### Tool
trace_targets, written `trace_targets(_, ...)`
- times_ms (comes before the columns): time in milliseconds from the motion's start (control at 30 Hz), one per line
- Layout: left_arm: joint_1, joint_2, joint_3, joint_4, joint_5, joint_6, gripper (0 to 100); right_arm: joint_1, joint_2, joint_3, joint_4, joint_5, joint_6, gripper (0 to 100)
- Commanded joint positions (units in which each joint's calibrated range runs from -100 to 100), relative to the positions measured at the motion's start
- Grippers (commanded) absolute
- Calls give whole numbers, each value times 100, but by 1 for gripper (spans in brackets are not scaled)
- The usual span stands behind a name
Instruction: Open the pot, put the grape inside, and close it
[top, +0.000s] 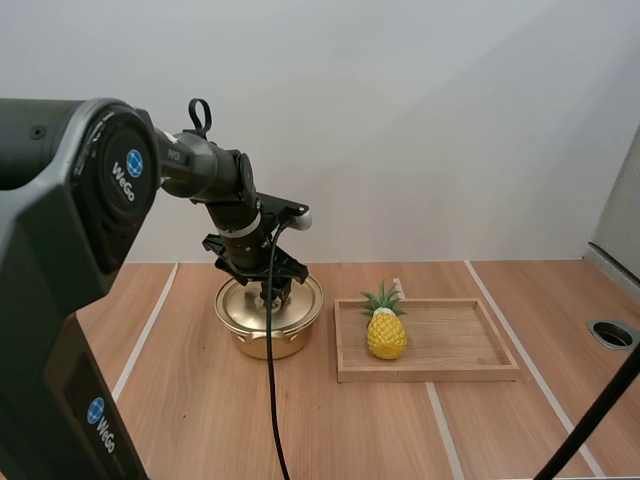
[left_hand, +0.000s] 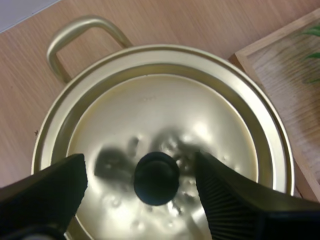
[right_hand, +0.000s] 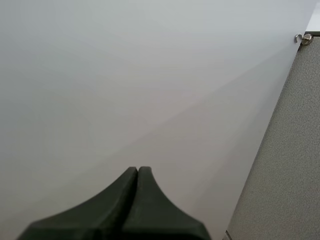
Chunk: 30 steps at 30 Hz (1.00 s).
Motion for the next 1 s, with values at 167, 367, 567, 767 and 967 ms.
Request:
trace_targets(167, -9, -298, -420, 41, 400, -51, 100, -29, -68, -54, -17, -32, 11, 0)
trace_targets(367, -9, -708, -917, 41, 266, -9, 100, -29, -68, -54, -17, -32, 11, 0)
trace_targets(567, -9, -1188, -1778, 228, 130, -262, 30, -29, -68, -54, -5, -33, 11, 0)
trace_targets(767, -9, -1630, -2556, 1047, 8, -1270, 0, -29, -68, -54, 45, -33, 11, 0)
trace_targets(967, -9, -2348, -2973, 1218, -453, -1710, 0, -29, -68, -41, 756, -33, 11, 0)
